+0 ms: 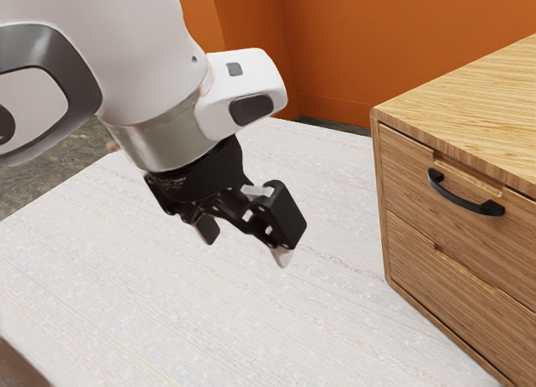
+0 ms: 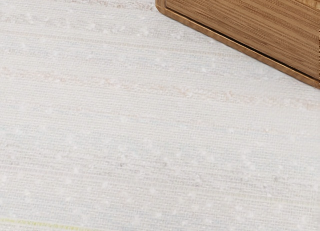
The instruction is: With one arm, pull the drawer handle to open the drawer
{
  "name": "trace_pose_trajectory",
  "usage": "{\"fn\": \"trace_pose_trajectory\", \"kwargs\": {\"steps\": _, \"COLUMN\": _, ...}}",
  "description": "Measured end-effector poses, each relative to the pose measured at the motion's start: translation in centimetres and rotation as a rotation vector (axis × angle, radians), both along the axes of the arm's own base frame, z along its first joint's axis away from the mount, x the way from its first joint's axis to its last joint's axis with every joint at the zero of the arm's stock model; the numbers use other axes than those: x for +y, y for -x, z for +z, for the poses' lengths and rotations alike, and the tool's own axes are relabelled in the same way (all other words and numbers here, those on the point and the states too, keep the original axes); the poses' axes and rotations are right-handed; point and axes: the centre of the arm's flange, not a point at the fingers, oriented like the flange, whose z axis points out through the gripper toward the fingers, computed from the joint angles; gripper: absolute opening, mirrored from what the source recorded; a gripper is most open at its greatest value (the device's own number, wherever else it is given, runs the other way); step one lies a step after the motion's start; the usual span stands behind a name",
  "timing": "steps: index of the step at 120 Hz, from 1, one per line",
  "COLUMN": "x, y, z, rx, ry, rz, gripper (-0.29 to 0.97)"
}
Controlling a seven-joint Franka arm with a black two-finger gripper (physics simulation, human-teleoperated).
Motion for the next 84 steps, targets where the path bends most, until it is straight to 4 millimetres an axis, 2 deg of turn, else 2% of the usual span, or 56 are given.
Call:
{"fn": "trace_pose_trajectory", "kwargs": {"steps": 61, "x": -1.0, "y": -0.2, "z": -1.1, "rx": 0.041, "ry": 0.140, "rz": 0.327, "gripper": 0.68}}
{"fn": "trace_pose_trajectory", "kwargs": {"steps": 84, "x": -3.2, "y": -2.3, "z": -2.7, "rx": 0.044, "ry": 0.153, "rz": 0.410, "gripper": 0.68}}
